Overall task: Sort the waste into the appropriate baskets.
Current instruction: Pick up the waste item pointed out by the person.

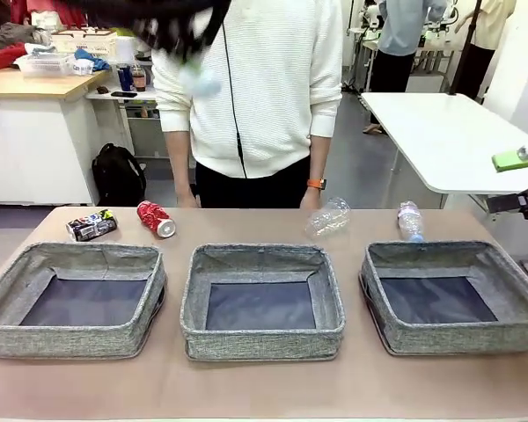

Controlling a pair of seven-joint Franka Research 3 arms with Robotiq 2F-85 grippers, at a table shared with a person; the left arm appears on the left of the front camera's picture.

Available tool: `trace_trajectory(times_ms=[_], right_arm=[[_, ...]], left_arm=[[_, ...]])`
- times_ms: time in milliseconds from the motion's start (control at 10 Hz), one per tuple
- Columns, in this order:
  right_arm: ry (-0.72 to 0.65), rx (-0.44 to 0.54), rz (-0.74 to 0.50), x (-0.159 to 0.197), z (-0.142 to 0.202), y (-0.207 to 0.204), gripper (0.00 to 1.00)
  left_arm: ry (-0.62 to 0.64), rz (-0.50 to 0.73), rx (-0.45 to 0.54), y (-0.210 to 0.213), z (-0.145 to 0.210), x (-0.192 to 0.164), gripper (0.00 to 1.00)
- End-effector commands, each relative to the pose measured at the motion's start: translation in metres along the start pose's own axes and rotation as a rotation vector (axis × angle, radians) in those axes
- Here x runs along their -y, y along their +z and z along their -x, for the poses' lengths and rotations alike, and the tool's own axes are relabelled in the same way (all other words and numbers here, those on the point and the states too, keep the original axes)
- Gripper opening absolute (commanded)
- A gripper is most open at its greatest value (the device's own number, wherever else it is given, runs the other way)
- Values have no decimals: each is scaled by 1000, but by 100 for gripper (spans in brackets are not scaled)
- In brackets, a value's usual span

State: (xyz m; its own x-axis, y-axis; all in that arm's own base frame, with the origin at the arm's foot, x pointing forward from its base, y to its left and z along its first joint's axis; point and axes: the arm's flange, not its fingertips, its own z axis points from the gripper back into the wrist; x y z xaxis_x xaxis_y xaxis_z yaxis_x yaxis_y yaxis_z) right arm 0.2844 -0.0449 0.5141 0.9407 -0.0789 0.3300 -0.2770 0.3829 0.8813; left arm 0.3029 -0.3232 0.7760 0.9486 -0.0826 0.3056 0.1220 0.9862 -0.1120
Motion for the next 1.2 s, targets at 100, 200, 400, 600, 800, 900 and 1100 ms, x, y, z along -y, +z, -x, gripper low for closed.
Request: trace_trajectory(times_ms=[100,200,400,600,800,900,1100], right_arm=[[29,9,-23,-1,-3,0,100],[29,9,-23,-1,-3,0,100],[29,9,-23,-1,-3,0,100],[29,9,-23,-1,-3,0,100],[29,9,-23,-1,-3,0,100],[29,9,-23,-1,-3,0,100],[29,9,-23,-1,-3,0,100]], left_arm=[[-21,-38,22,24,-46,64,4],[-36,-2,-17,17,-44,70,4],[-26,-13,-39,-1,-38,77,4],[-20,-2,-40,-6,-36,84,4],[-4,-79,-34,-12,-40,83,4],[-37,-7,-41,-18,-35,82,4],[-37,-7,-41,-18,-35,82,4]])
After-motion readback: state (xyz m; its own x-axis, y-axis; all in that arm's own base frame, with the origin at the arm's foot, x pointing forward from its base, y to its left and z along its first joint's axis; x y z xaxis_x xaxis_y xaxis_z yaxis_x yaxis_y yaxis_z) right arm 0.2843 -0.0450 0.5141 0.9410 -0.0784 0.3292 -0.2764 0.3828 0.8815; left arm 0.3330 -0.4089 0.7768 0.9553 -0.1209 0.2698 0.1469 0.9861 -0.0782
